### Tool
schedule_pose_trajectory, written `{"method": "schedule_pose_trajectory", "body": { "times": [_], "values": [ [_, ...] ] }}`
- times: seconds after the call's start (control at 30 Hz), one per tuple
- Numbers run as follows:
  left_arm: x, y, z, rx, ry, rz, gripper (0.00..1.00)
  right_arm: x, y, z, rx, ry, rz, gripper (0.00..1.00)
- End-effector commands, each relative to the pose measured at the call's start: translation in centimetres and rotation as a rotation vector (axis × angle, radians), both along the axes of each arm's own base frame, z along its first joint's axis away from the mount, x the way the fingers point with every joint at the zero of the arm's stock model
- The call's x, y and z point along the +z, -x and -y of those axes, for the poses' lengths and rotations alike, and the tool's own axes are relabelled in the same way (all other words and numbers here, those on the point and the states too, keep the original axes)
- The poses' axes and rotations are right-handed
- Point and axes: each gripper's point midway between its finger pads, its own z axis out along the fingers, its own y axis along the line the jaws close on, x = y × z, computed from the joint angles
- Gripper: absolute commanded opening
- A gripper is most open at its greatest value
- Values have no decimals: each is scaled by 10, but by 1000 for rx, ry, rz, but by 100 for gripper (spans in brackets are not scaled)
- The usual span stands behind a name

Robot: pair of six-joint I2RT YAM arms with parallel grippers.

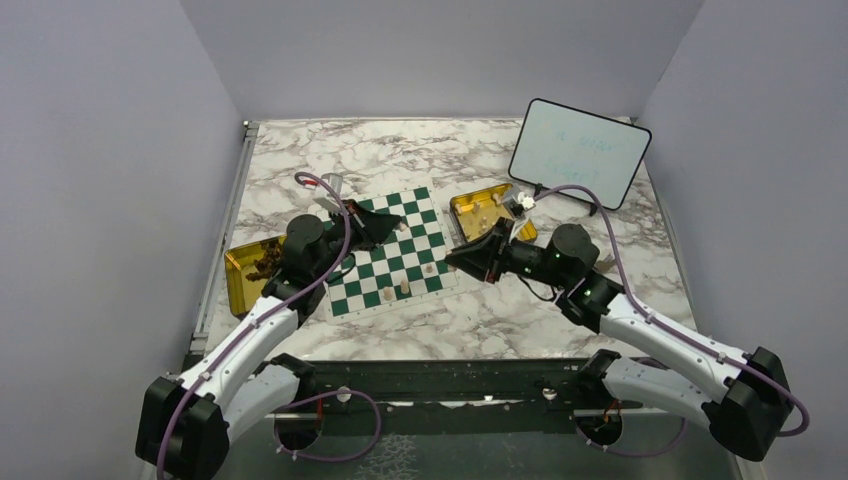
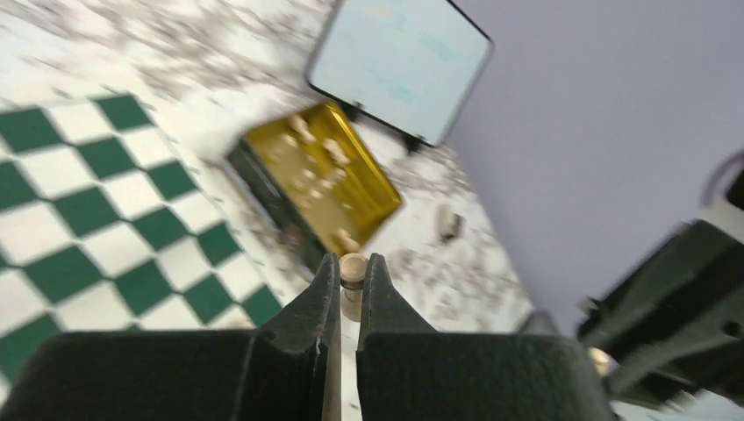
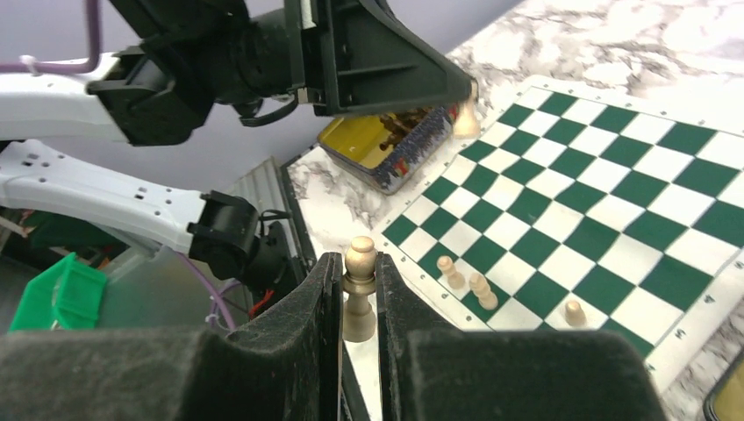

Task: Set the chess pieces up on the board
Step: Place the chess piece on the chessboard.

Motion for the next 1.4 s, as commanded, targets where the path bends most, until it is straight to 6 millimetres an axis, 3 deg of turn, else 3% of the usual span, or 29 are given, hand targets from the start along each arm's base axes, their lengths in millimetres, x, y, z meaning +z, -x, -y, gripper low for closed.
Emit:
{"method": "schedule_pose_trajectory", "body": {
  "times": [0.0, 0.2, 0.3, 0.43, 0.6, 0.7, 0.9, 1.03, 1.37],
  "values": [
    [-33, -37, -62, 324, -351, 119, 0, -16, -6, 12, -75, 67, 11, 6],
    [-76, -47, -116, 597, -499, 8, 0, -21, -1, 17, -71, 83, 28, 6],
    [-94, -41, -129, 678, -544, -49, 0, -21, 3, 21, -72, 89, 43, 6],
    [-110, -31, -128, 746, -618, -85, 0, -19, 6, 28, -78, 100, 71, 6],
    [-132, -24, -108, 746, -615, -160, 0, -19, 9, 35, -96, 117, 90, 6],
    [-157, -11, -115, 808, -617, -289, 0, -20, 11, 39, -103, 120, 92, 6],
    [-186, 5, -120, 853, -580, -403, 0, -20, 13, 43, -110, 121, 95, 6],
    [-195, 13, -134, 923, -585, -433, 0, -20, 13, 43, -111, 122, 94, 6],
    [-200, 20, -142, 961, -603, -465, 0, -18, 10, 40, -111, 125, 92, 6]
  ]
}}
